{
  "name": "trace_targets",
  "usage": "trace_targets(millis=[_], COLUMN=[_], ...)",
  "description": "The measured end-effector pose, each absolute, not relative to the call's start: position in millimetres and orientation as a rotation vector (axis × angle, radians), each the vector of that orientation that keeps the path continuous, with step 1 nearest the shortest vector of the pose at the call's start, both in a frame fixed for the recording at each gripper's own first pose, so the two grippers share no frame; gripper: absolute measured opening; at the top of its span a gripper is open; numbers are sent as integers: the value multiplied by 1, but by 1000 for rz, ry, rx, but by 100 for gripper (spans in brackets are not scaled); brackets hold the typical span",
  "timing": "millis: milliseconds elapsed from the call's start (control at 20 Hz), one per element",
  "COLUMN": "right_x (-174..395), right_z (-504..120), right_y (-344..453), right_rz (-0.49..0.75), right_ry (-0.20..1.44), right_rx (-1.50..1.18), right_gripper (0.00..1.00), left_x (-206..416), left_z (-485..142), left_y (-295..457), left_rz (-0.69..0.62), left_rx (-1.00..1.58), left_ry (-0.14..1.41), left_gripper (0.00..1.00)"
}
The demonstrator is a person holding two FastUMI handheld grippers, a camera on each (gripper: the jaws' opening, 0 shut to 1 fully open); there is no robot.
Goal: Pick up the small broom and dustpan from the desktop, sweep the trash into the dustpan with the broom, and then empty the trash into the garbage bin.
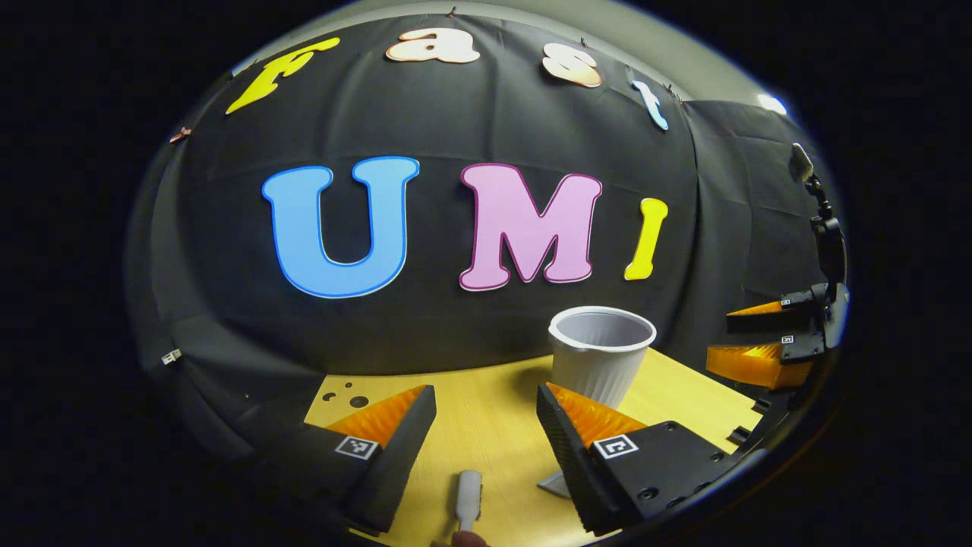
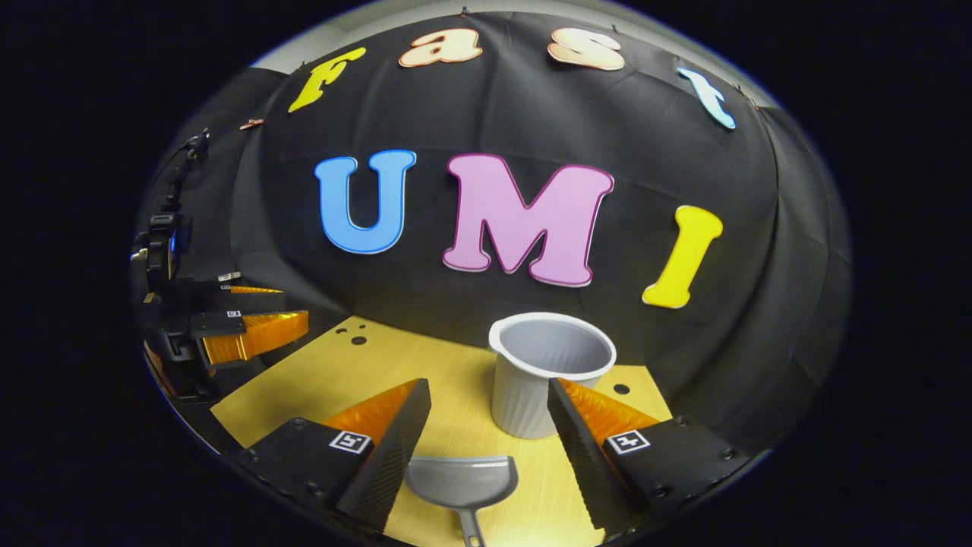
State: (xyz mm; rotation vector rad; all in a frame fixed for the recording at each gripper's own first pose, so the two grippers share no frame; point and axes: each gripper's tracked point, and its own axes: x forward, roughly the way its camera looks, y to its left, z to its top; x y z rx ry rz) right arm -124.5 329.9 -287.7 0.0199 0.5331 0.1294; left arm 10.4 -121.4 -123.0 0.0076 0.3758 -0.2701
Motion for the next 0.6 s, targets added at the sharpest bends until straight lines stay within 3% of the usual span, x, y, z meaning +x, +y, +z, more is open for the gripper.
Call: trace_targets(millis=[600], right_x=[-90], right_z=[-266], right_y=[293], right_rz=[157], right_ry=[408], right_rx=[73], right_gripper=[98], left_x=[7], left_z=[-114], left_y=[-128], left_rz=[-147], left_rx=[-45], left_ry=[363], left_gripper=[87])
